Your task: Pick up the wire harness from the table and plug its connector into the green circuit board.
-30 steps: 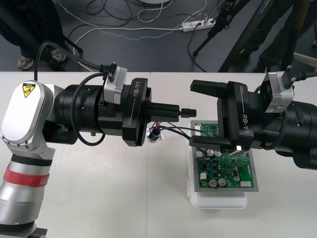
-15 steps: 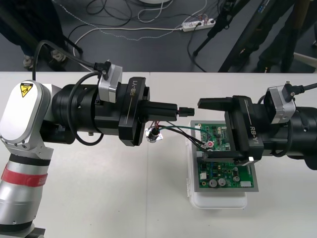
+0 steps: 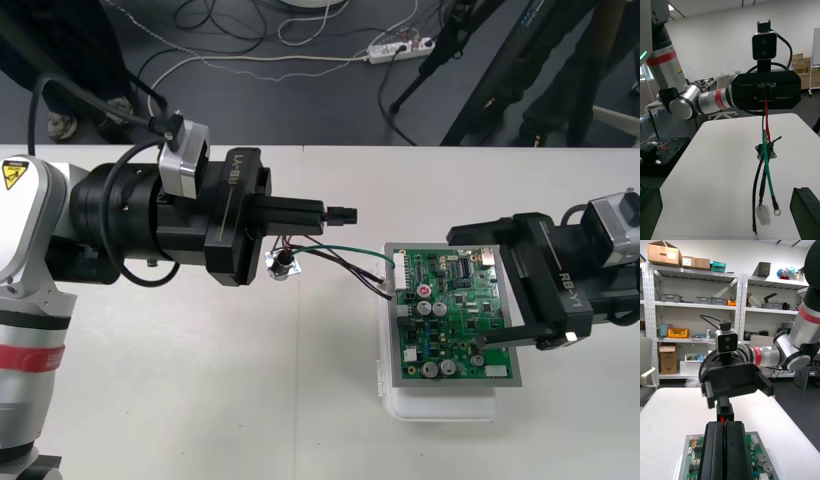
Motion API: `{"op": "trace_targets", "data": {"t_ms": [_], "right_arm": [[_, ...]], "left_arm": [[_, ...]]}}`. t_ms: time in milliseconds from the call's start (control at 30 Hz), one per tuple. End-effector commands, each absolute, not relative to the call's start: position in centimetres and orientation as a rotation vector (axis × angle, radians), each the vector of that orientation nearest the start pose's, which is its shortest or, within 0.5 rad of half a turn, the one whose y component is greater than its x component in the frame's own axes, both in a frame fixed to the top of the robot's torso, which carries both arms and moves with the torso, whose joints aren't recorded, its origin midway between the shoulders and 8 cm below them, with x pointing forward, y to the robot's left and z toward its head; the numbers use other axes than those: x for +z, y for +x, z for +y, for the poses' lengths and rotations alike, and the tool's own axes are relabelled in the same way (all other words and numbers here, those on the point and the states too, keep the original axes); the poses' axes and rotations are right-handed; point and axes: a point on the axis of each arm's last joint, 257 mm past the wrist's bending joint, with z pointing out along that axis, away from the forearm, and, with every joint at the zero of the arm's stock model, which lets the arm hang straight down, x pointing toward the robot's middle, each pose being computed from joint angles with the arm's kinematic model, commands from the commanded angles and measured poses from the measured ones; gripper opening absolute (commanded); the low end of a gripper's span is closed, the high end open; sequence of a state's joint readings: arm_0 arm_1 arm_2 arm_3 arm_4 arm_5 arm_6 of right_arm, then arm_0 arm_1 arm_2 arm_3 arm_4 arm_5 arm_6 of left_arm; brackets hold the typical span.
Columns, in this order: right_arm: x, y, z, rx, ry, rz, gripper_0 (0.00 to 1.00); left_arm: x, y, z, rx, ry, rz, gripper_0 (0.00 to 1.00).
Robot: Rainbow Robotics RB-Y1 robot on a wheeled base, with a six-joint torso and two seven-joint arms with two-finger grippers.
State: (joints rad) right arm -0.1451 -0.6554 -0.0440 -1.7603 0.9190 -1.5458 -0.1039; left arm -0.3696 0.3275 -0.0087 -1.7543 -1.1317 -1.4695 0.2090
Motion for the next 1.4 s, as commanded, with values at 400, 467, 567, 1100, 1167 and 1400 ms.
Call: {"op": "trace_targets", "data": {"t_ms": [400,467,567,1100,1167,1400], "right_arm": [[-9.3,32.1,-17.3,0.922,-1.486,1.144,1.0],[-9.9,32.4,-17.9,0.886,-1.511,1.173,1.0],[-10.8,32.9,-18.6,0.819,-1.562,1.22,1.0],[-15.3,34.3,-22.7,0.585,-1.728,1.51,1.0],[-15.5,34.3,-22.8,0.563,-1.741,1.54,1.0],[-16.6,34.7,-24.2,0.471,-1.752,1.684,1.0]], "left_arm": [[-5.8,32.0,5.7,-1.078,1.37,0.916,0.0],[-6.1,32.0,5.8,-1.077,1.368,0.925,0.0],[-6.6,32.4,6.2,-1.072,1.367,0.941,0.0],[-10.1,33.3,6.7,-1.116,1.348,0.991,0.0],[-10.7,33.5,6.9,-1.112,1.35,1.0,0.0],[-13.0,33.8,7.1,-1.149,1.355,1.052,0.0]]}}
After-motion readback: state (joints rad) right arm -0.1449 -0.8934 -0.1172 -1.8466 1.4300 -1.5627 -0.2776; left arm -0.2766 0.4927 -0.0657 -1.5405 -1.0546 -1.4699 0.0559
